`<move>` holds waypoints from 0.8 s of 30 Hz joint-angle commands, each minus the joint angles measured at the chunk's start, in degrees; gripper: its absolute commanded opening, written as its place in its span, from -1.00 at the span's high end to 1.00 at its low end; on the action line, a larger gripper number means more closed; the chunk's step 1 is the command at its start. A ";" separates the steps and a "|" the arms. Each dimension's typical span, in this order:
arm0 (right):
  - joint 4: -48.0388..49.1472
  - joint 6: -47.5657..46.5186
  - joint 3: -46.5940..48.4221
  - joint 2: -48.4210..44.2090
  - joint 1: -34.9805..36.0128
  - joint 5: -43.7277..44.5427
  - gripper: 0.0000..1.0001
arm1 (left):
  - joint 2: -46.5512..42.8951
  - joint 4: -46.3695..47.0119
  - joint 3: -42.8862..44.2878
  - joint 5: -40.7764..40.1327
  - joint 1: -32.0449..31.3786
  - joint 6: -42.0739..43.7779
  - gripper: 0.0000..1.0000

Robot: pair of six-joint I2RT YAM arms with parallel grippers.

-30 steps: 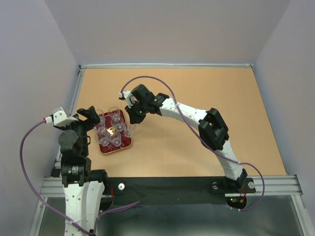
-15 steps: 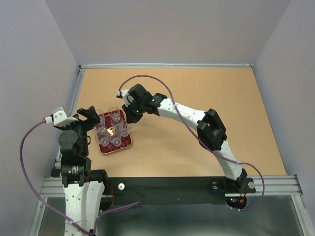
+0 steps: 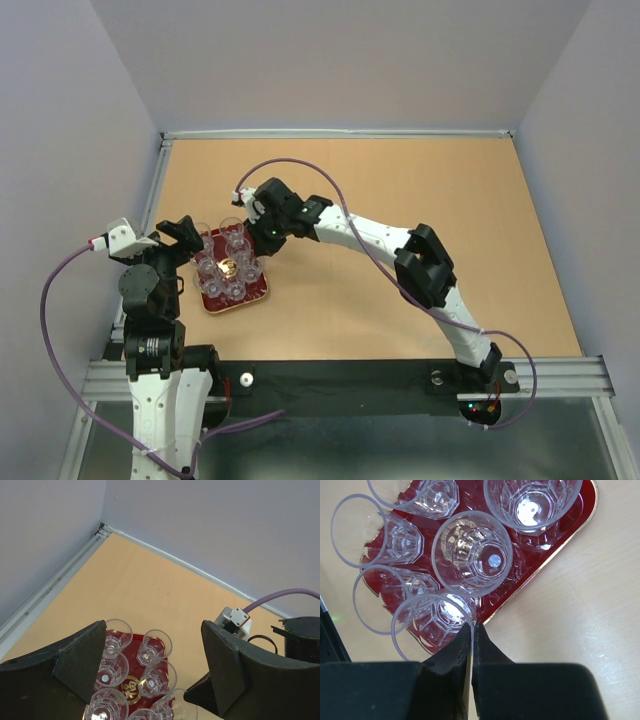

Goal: Place the glasses into the tray

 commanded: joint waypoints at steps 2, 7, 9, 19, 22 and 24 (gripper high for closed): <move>2.55 0.64 3.00 1.25 0.92 1.56 0.90 | -0.80 2.85 0.60 0.26 0.12 1.10 -0.76; 2.46 0.12 3.09 1.43 1.00 2.27 0.74 | -0.80 2.85 0.60 0.34 0.12 1.10 -0.76; 2.55 -0.15 3.35 1.52 1.00 2.27 0.67 | -0.80 2.84 0.60 0.34 0.12 1.18 -0.76; 2.46 -1.90 3.97 -0.85 1.18 2.09 0.06 | -0.80 2.85 0.60 0.34 0.12 1.27 -0.76; 2.38 -2.87 3.44 -3.05 1.18 2.79 -0.01 | -0.80 2.85 0.51 0.34 0.12 1.27 -0.76; 2.46 -4.00 3.00 -4.28 1.18 3.32 -0.07 | -0.72 2.85 0.60 0.34 0.12 1.18 -0.76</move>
